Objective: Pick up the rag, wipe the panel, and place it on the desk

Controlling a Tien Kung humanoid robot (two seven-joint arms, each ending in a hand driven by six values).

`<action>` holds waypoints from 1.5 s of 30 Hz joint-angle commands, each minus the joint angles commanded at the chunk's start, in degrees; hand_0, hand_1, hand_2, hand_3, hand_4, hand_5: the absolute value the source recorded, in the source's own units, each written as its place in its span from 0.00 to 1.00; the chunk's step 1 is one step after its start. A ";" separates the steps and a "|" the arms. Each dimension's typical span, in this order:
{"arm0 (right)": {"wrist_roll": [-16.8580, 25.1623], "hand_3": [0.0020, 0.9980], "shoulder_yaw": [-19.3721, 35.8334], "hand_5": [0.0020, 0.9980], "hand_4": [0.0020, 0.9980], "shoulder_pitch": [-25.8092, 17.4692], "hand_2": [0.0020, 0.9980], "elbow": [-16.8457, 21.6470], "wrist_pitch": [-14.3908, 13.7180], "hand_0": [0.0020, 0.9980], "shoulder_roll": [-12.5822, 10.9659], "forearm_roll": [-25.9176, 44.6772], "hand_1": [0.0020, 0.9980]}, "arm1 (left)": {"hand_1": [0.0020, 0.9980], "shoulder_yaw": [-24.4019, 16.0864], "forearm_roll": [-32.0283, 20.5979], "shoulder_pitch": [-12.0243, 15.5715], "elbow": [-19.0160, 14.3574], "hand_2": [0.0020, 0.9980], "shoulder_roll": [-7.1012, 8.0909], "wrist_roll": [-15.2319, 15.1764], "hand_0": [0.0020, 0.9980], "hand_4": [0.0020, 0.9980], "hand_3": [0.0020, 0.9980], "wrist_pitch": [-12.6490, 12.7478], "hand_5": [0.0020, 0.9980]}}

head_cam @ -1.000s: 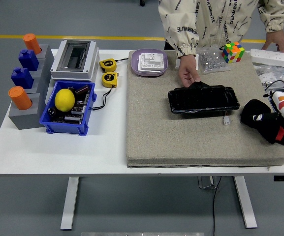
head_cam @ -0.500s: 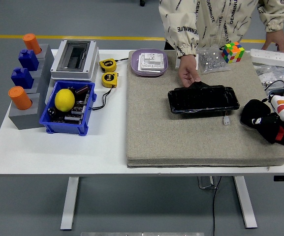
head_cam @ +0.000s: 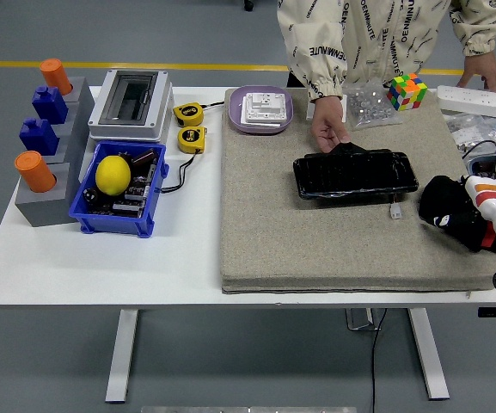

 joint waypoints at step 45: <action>4.07 0.48 -1.49 0.29 0.94 -0.08 0.48 -2.40 -8.68 0.33 -0.07 0.00 0.45 | 0.66 0.29 -0.17 0.22 -0.06 0.68 -0.01 0.00 0.64 0.61 0.57 -0.03 0.51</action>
